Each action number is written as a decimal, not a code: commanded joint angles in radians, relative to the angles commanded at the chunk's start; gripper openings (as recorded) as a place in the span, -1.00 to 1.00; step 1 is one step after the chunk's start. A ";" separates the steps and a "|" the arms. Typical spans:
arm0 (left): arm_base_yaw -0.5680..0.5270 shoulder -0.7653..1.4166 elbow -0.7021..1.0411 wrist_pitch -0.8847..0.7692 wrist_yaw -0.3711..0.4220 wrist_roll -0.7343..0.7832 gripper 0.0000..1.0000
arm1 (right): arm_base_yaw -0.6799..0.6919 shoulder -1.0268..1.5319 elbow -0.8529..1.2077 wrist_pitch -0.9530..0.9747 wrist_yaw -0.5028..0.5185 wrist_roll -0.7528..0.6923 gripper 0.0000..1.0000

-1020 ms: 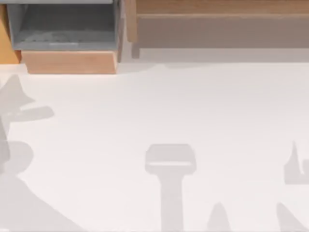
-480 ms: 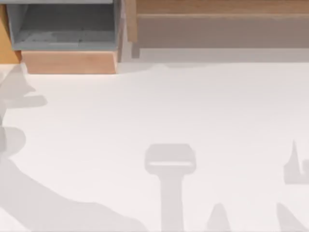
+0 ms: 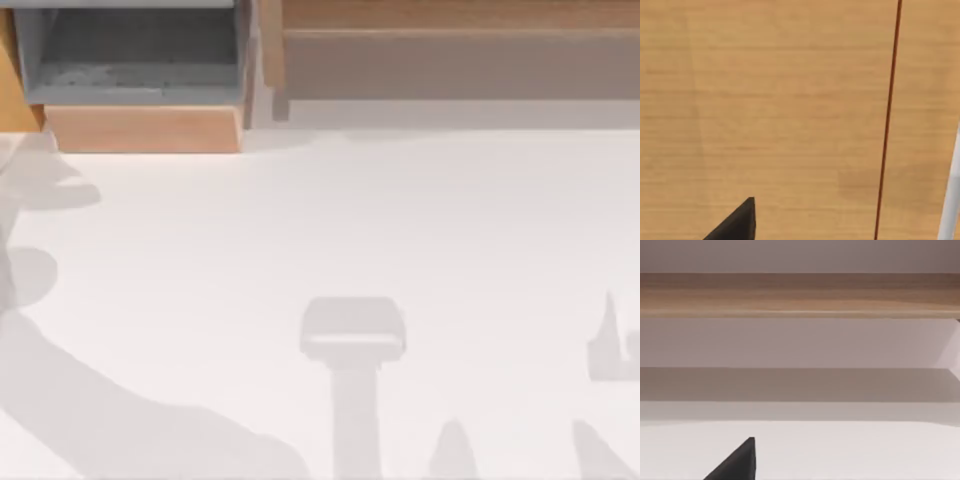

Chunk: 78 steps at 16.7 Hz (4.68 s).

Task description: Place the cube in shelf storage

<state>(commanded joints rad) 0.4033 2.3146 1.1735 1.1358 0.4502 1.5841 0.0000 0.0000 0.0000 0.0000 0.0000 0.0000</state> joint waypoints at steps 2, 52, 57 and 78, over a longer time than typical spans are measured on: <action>-0.008 0.017 0.035 -0.018 -0.008 0.000 1.00 | 0.000 0.000 0.000 0.000 0.000 0.000 1.00; 0.150 -0.198 -0.478 0.250 0.149 0.003 -1.00 | 0.000 0.000 0.000 0.000 0.000 0.000 1.00; 0.151 -0.201 -0.490 0.258 0.158 0.007 -1.00 | 0.000 0.000 0.000 0.000 0.000 0.000 1.00; 0.271 -0.280 -0.691 0.374 0.273 0.011 0.36 | 0.000 0.000 0.000 0.000 0.000 0.000 1.00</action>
<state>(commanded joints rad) 0.6741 2.0345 0.4826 1.5096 0.7229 1.5951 0.0000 0.0000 0.0000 0.0000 0.0000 0.0000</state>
